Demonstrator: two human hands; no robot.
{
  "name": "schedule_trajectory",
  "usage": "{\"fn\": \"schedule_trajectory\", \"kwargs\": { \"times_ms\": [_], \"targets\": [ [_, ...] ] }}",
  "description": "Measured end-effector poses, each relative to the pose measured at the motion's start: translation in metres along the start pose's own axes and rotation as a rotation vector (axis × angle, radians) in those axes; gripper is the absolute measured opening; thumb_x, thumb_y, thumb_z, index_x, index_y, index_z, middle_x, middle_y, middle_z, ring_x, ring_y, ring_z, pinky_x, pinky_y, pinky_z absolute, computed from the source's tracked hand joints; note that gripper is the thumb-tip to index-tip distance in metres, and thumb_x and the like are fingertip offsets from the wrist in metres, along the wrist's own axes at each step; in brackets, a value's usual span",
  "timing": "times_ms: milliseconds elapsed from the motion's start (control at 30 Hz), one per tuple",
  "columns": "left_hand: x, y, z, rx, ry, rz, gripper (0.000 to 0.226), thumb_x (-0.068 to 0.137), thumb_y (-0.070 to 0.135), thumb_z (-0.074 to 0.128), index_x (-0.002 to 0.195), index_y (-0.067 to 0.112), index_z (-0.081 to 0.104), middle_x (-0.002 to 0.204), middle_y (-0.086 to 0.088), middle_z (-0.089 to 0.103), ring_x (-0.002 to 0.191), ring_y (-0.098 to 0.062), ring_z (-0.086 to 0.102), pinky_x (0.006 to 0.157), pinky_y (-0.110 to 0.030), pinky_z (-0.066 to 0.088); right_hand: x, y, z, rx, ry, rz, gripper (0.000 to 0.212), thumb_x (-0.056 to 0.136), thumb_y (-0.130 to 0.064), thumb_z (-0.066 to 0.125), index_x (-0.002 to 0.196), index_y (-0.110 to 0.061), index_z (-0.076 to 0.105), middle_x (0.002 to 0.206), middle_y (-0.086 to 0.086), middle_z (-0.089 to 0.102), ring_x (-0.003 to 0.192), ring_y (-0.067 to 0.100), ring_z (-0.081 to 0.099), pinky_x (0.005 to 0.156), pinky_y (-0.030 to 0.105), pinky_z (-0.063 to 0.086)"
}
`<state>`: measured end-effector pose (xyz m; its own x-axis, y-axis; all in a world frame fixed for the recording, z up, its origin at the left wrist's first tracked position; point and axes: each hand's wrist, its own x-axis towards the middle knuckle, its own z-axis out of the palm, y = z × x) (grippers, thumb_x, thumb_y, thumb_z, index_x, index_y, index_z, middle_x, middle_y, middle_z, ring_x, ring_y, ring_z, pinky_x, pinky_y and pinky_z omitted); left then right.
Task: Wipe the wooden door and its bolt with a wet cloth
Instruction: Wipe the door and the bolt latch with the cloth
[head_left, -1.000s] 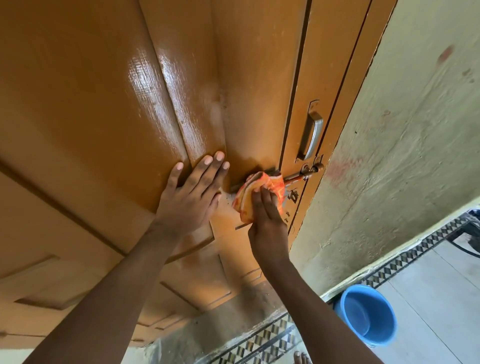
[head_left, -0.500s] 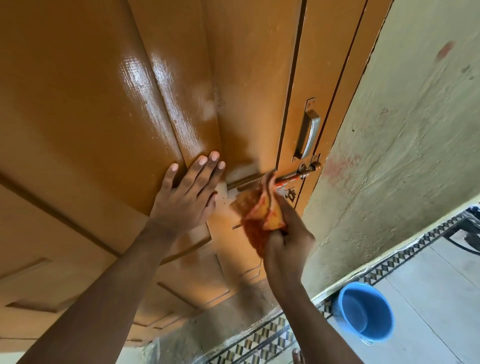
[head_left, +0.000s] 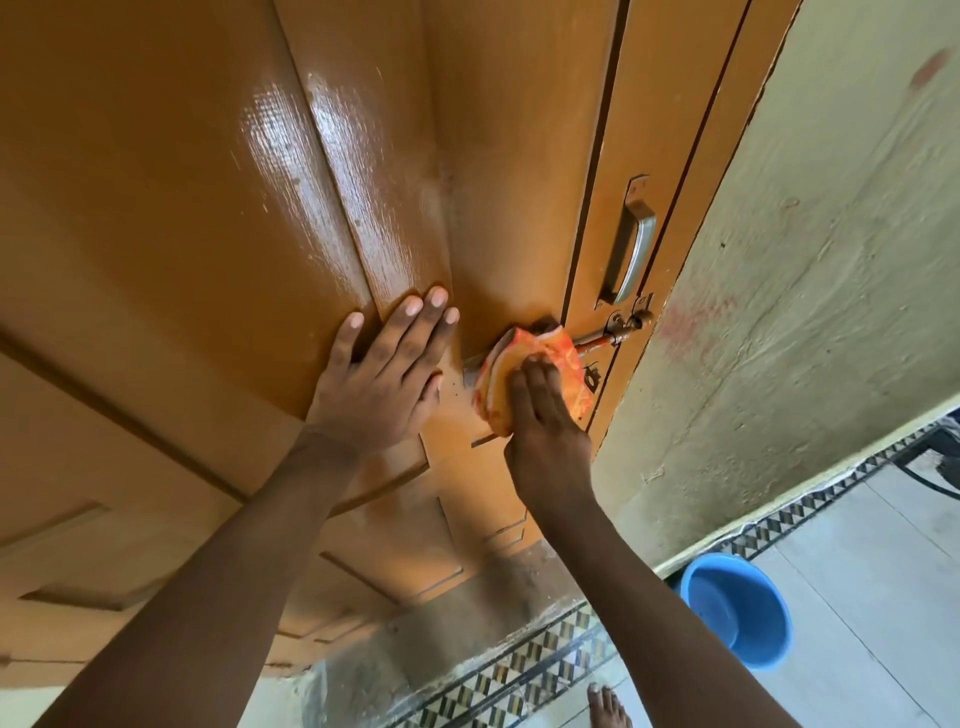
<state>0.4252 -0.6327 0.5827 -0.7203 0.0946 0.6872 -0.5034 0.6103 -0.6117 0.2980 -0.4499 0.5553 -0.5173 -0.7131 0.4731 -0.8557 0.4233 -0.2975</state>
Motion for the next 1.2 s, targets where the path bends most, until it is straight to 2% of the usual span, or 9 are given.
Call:
{"fn": "schedule_trajectory", "kwargs": {
  "times_ms": [100,233,367,500,700,867,1000,1100,1200],
  "targets": [
    [0.0,0.0,0.001,0.018,-0.004,-0.014,0.073,0.103,0.052,0.048,0.166,0.018,0.032,0.173,-0.005,0.017,0.164,-0.022,0.002,0.126,-0.051,0.009,-0.003,0.012,-0.002,0.003,-0.023,-0.139,0.068,0.075,-0.008,0.085,0.137,0.001,0.06,0.141,0.02,0.062,0.131,0.043,0.058,0.064,0.047,0.065],
    [0.0,0.0,0.0,0.019,-0.012,-0.013,0.073,0.103,0.052,0.048,0.165,0.018,0.032,0.174,-0.006,0.017,0.164,-0.021,-0.003,0.126,-0.051,0.008,-0.003,0.01,-0.001,0.056,0.01,-0.014,0.064,0.078,-0.003,0.078,0.138,0.001,0.058,0.14,0.021,0.062,0.133,0.044,0.055,0.062,0.052,0.065],
    [0.0,0.0,0.0,0.021,-0.013,-0.012,0.074,0.103,0.054,0.047,0.166,0.017,0.031,0.175,-0.006,0.013,0.164,-0.021,-0.001,0.125,-0.052,0.009,-0.01,-0.005,0.006,0.077,-0.012,-0.255,0.047,0.09,-0.016,0.053,0.132,-0.001,0.064,0.134,0.017,0.067,0.133,0.038,0.058,0.062,0.041,0.066],
    [-0.001,-0.001,0.001,0.036,-0.016,-0.004,0.073,0.104,0.054,0.045,0.166,0.017,0.03,0.174,-0.007,0.012,0.164,-0.022,-0.004,0.125,-0.052,0.009,-0.015,-0.011,0.011,0.188,-0.021,-0.07,0.066,0.079,-0.004,0.079,0.141,-0.001,0.056,0.144,0.018,0.059,0.14,0.041,0.048,0.077,0.047,0.063],
    [-0.001,-0.001,0.0,0.051,-0.028,-0.001,0.074,0.106,0.055,0.042,0.167,0.017,0.026,0.176,-0.009,0.002,0.164,-0.024,-0.007,0.124,-0.052,0.008,-0.02,-0.014,0.011,0.413,-0.043,-0.118,0.051,0.087,-0.021,0.062,0.136,-0.009,0.059,0.132,0.014,0.066,0.097,0.038,0.073,0.072,0.048,0.064],
    [-0.002,0.001,0.003,0.019,0.01,-0.023,0.074,0.102,0.052,0.049,0.165,0.018,0.032,0.175,-0.006,0.013,0.164,-0.021,0.005,0.125,-0.051,0.011,-0.021,-0.017,-0.02,0.741,0.263,0.267,0.047,0.079,0.005,0.057,0.121,-0.011,0.071,0.106,0.0,0.075,0.085,0.015,0.071,0.066,0.034,0.059],
    [-0.002,0.001,0.002,0.009,0.009,-0.004,0.073,0.102,0.052,0.047,0.165,0.019,0.033,0.172,-0.005,0.023,0.156,-0.019,0.026,0.123,-0.051,0.012,0.001,-0.003,-0.029,0.652,0.519,0.396,0.061,0.075,0.004,0.05,0.133,-0.006,0.066,0.122,0.013,0.073,0.104,0.03,0.073,0.082,0.044,0.062],
    [-0.002,0.001,0.002,0.003,0.01,-0.011,0.073,0.102,0.051,0.048,0.165,0.019,0.033,0.171,-0.004,0.025,0.155,-0.019,0.026,0.124,-0.051,0.011,0.012,-0.001,-0.017,0.472,0.34,0.214,0.057,0.083,-0.004,0.046,0.139,-0.004,0.059,0.121,0.022,0.071,0.096,0.04,0.072,0.065,0.041,0.062],
    [-0.001,0.001,0.002,0.004,0.013,-0.007,0.072,0.102,0.051,0.049,0.165,0.019,0.034,0.17,-0.004,0.028,0.155,-0.019,0.027,0.124,-0.051,0.011,0.003,-0.001,0.003,0.229,0.088,-0.044,0.061,0.08,0.002,0.067,0.14,-0.002,0.058,0.142,0.021,0.06,0.129,0.046,0.059,0.067,0.047,0.065]
  ]
}}
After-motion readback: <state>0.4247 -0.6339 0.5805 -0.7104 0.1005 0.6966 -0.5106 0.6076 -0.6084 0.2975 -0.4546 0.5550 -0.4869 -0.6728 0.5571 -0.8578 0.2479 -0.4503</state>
